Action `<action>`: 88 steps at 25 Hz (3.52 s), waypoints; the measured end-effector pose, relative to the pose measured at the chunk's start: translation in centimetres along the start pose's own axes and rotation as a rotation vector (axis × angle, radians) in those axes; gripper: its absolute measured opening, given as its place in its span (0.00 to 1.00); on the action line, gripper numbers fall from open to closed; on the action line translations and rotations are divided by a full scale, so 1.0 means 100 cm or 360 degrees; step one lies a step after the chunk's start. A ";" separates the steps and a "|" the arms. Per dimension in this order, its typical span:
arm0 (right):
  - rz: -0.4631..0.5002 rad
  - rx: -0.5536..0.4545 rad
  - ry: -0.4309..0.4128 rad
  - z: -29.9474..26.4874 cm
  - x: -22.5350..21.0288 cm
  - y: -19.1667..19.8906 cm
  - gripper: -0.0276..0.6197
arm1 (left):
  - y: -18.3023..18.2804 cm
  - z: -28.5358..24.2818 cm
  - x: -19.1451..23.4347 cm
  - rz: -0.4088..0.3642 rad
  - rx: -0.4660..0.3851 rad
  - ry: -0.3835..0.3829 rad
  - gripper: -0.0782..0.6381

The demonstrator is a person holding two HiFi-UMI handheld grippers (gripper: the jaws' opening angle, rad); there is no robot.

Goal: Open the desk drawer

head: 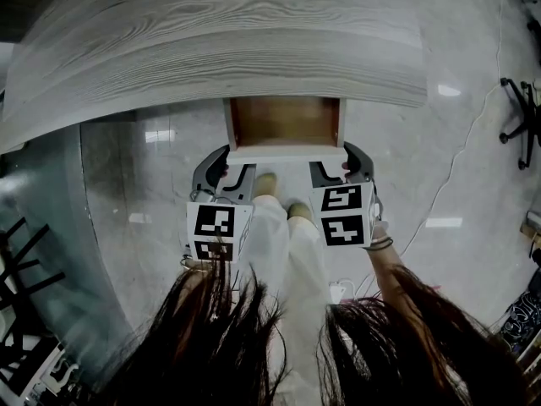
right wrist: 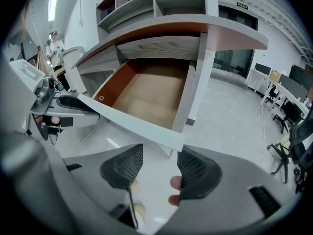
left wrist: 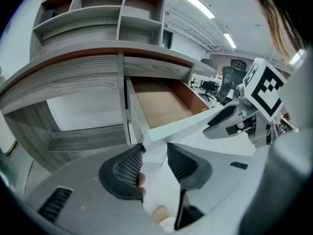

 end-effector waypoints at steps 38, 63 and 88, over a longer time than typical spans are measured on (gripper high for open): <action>-0.0040 0.0095 -0.0031 0.013 -0.003 0.025 0.36 | 0.017 0.016 -0.009 0.0029 0.0071 -0.0086 0.31; -0.0043 0.0100 -0.0059 0.058 0.016 0.032 0.28 | 0.019 0.059 -0.037 0.0108 0.0078 -0.0149 0.25; -0.0253 -0.0004 0.0052 0.133 0.039 0.019 0.15 | -0.016 0.141 -0.067 0.0094 0.0023 -0.0104 0.19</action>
Point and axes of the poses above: the fingertips, and each gripper's own axes: z backward along the fingers, x to its left, y out of its underside, the point moved 4 cm from there along z, backward along the fingers, and after that the axes turned 8 degrees about z, right-handed, at the moved point
